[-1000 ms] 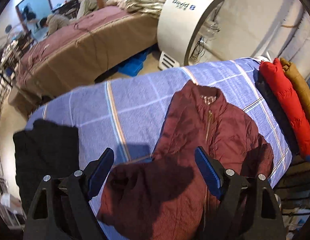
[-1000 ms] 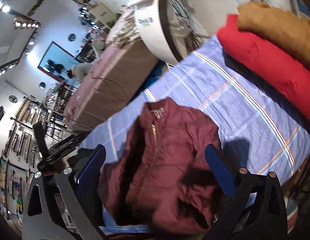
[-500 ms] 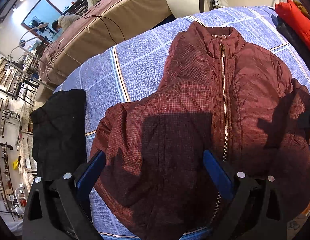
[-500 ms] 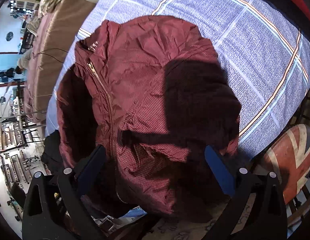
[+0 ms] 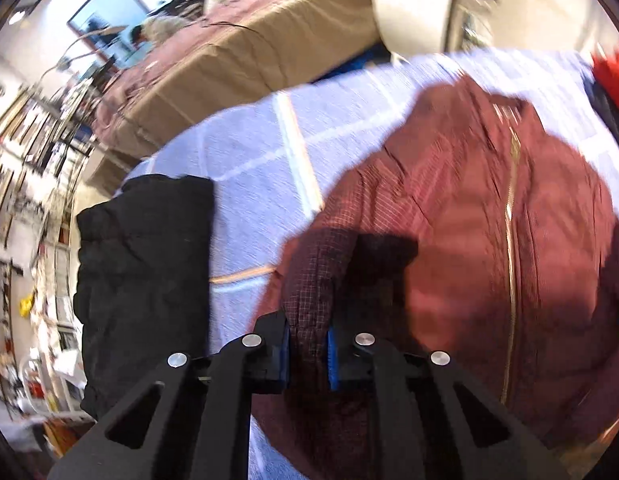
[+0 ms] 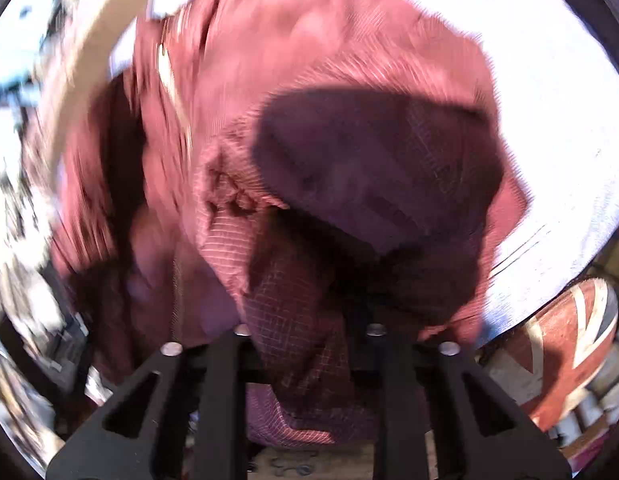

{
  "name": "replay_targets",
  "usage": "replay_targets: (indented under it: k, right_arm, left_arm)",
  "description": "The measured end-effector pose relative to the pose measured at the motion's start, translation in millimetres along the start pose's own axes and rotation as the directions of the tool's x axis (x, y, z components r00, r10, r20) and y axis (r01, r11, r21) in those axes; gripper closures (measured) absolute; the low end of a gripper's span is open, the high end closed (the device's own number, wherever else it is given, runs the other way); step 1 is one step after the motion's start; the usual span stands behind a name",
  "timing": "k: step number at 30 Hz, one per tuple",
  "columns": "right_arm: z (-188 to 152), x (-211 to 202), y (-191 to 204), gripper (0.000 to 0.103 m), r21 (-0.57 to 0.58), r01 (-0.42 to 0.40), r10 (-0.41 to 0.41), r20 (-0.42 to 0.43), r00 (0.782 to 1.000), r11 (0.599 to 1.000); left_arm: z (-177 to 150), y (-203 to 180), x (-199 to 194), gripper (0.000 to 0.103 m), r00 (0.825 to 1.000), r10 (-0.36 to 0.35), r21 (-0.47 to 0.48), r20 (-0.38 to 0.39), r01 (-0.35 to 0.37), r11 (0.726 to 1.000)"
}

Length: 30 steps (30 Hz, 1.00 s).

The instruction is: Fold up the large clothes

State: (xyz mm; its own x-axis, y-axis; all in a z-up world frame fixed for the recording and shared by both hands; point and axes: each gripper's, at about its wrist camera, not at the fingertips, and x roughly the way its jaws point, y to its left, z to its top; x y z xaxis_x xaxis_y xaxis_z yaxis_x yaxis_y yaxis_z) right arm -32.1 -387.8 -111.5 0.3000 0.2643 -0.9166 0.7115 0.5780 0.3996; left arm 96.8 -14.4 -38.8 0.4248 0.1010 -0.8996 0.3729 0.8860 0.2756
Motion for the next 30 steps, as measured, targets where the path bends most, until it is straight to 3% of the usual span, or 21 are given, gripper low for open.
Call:
replay_targets:
  k: [1,3,6,8,10,11,12,14,15,17,18,19,20,21,23,25,30]
  right_arm:
    - [9.7,-25.2,-2.3,0.091,-0.022,0.022,-0.02,0.09,0.996,1.0]
    - [37.1,-87.1,-12.0,0.092,-0.031,0.044,-0.034,0.263,0.964,0.999]
    - [79.4,-151.3,-31.2,0.094,0.002,0.003,-0.004,0.374,0.928,1.0]
    - [102.3,-181.6,-34.2,0.095,-0.013,-0.048,0.049,0.417,0.907,0.999]
    - [116.7,-206.8,-16.2,0.095,-0.082,-0.044,0.077,0.459,0.885,0.996]
    - [123.4,-215.9,-4.2,0.095,-0.127,-0.024,0.083,0.486,0.87,0.992]
    - [127.0,-229.6,9.5,0.095,-0.175,-0.001,0.092,0.514,0.853,0.985]
    - [144.2,-244.6,33.6,0.095,-0.252,0.017,0.13,0.557,0.82,0.968]
    - [157.4,-246.3,39.5,0.095,-0.27,0.01,0.149,0.562,0.814,0.963]
    - [195.1,-234.9,48.7,0.089,-0.295,-0.053,0.201,0.5,0.842,0.954]
    - [213.2,-221.8,53.0,0.087,-0.283,-0.061,0.191,0.46,0.867,0.957]
    - [225.0,-204.8,55.5,0.08,-0.266,-0.037,0.153,0.432,0.889,0.963]
    - [232.5,-185.4,56.0,0.064,-0.257,-0.018,0.123,0.399,0.909,0.966]
    - [233.7,-166.1,55.5,0.055,-0.247,-0.011,0.103,0.363,0.926,0.969]
    - [218.5,-137.5,44.9,0.032,-0.234,-0.015,0.098,0.349,0.932,0.972]
    - [196.9,-115.4,28.5,0.025,-0.221,0.002,0.076,0.346,0.935,0.975]
    - [142.5,-85.5,-35.6,0.025,-0.094,0.028,0.006,0.349,0.937,0.995]
  left_arm:
    - [11.9,16.4,-2.0,0.092,1.0,-0.003,-0.039,0.009,0.004,0.999]
    - [34.3,45.4,-5.2,0.093,1.0,-0.013,-0.095,0.015,0.015,0.995]
    - [64.2,72.9,-16.6,0.095,0.998,-0.012,-0.146,0.064,0.022,0.989]
    - [87.1,86.4,-39.3,0.096,0.99,0.013,-0.157,0.137,0.009,0.988]
    - [106.7,95.3,-63.0,0.103,0.972,0.09,-0.164,0.217,-0.054,0.985]
    - [121.5,100.5,-77.9,0.103,0.944,0.169,-0.157,0.283,-0.128,0.979]
    - [134.3,105.3,-83.2,0.103,0.935,0.178,-0.153,0.307,-0.136,0.979]
    - [163.6,118.6,-76.8,0.102,0.964,0.077,-0.156,0.255,-0.038,0.987]
    - [169.8,122.5,-74.1,0.102,0.967,0.043,-0.175,0.251,0.002,0.985]
    - [175.0,122.8,-69.2,0.082,0.97,0.024,-0.19,0.241,0.023,0.982]
    - [172.2,118.7,-67.1,0.041,0.973,0.01,-0.187,0.231,0.034,0.982]
    - [165.7,114.6,-66.4,0.006,0.972,-0.007,-0.187,0.233,0.052,0.981]
    - [150.4,107.1,-65.1,0.007,0.968,-0.036,-0.188,0.25,0.085,0.979]
    - [135.3,100.2,-60.4,0.006,0.97,-0.061,-0.182,0.236,0.105,0.978]
    - [102.1,77.8,-39.1,0.006,0.986,-0.085,-0.156,0.141,0.107,0.982]
    - [61.7,49.1,-17.5,0.006,0.995,-0.098,-0.147,0.035,0.102,0.984]
    - [-19.9,-14.7,5.2,0.006,0.975,-0.176,-0.257,-0.136,0.136,0.957]
